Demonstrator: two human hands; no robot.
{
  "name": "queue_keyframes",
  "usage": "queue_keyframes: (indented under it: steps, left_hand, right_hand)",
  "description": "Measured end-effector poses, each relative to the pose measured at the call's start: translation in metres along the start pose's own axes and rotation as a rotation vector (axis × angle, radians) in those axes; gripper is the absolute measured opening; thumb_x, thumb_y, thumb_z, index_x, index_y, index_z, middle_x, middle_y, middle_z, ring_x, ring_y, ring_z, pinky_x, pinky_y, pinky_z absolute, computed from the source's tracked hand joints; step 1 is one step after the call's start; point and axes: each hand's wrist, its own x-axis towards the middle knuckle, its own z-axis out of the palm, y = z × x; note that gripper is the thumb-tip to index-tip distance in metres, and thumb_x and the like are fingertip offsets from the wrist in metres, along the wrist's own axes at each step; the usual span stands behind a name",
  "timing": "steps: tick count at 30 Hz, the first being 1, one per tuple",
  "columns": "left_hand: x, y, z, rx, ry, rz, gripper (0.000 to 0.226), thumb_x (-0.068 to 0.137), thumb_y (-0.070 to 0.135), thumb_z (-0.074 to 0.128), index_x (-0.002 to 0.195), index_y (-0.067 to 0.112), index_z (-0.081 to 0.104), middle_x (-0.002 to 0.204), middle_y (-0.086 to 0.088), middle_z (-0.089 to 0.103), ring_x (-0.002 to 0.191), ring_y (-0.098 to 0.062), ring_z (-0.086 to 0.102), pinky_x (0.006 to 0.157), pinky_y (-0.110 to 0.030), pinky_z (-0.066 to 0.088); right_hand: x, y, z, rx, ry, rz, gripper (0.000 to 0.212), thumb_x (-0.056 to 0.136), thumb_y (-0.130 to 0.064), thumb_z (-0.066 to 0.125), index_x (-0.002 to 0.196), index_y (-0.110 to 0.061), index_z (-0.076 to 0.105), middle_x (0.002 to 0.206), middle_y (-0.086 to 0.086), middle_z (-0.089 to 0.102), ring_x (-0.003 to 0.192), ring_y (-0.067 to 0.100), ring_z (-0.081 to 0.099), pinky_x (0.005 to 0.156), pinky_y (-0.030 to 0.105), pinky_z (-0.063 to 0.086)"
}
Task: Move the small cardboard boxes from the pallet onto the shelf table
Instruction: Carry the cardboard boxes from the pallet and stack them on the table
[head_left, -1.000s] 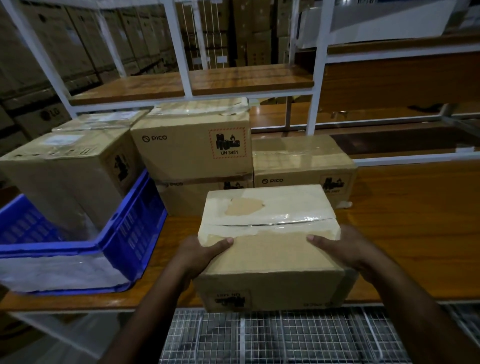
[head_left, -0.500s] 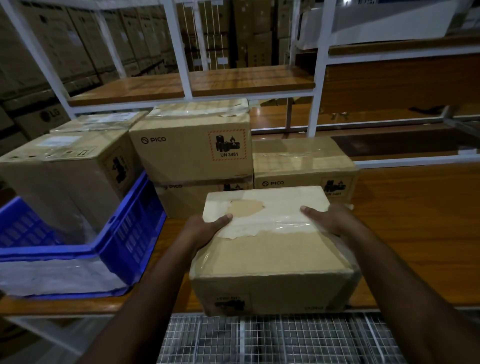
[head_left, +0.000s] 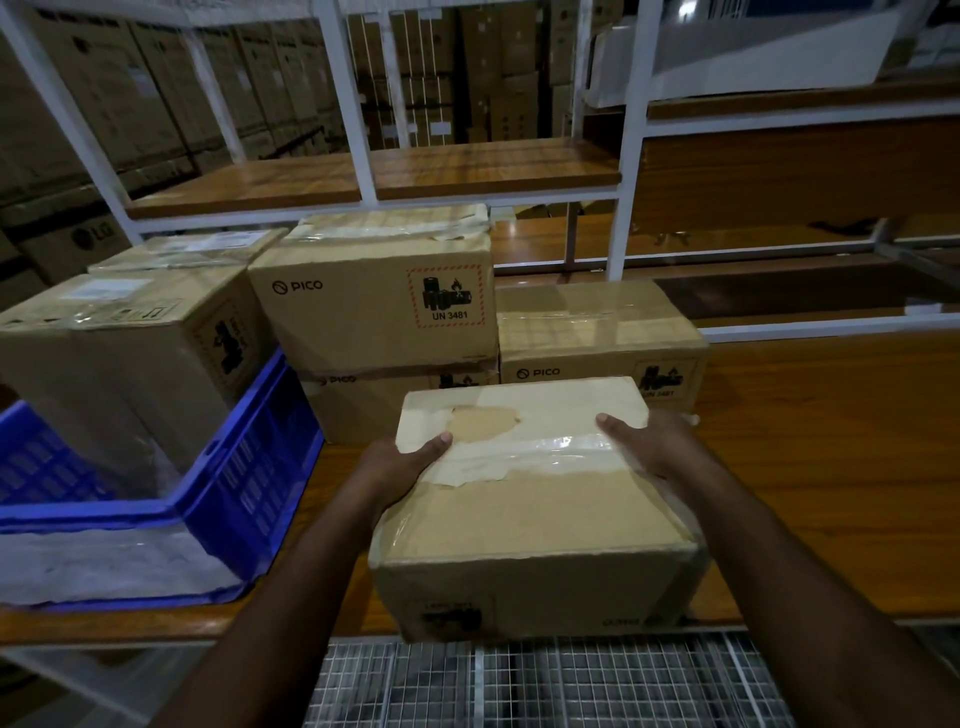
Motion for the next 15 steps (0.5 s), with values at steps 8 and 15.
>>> queue_keyframes:
  steps: [8, 15]
  left_hand:
    - [-0.043, 0.009, -0.002, -0.161, 0.147, 0.281, 0.064, 0.083, 0.049, 0.076, 0.132, 0.017, 0.049, 0.106, 0.011, 0.060, 0.090, -0.003, 0.060, 0.058, -0.019, 0.048]
    - [-0.071, 0.013, -0.001, -0.334, 0.232, 0.368, 0.082, 0.078, 0.074, 0.054, 0.138, 0.019, 0.044, 0.126, 0.002, 0.056, 0.104, -0.011, 0.062, 0.068, -0.027, 0.054]
  right_hand:
    - [-0.040, -0.015, -0.031, 0.172, 0.118, -0.190, 0.060, 0.086, -0.064, 0.061, 0.130, -0.025, 0.053, 0.119, -0.005, 0.063, 0.108, 0.021, 0.062, 0.089, 0.051, 0.055]
    - [-0.079, -0.029, -0.052, 0.471, 0.201, -0.108, 0.065, 0.085, -0.072, 0.043, 0.124, -0.021, 0.045, 0.105, -0.001, 0.062, 0.093, 0.017, 0.062, 0.070, 0.040, 0.054]
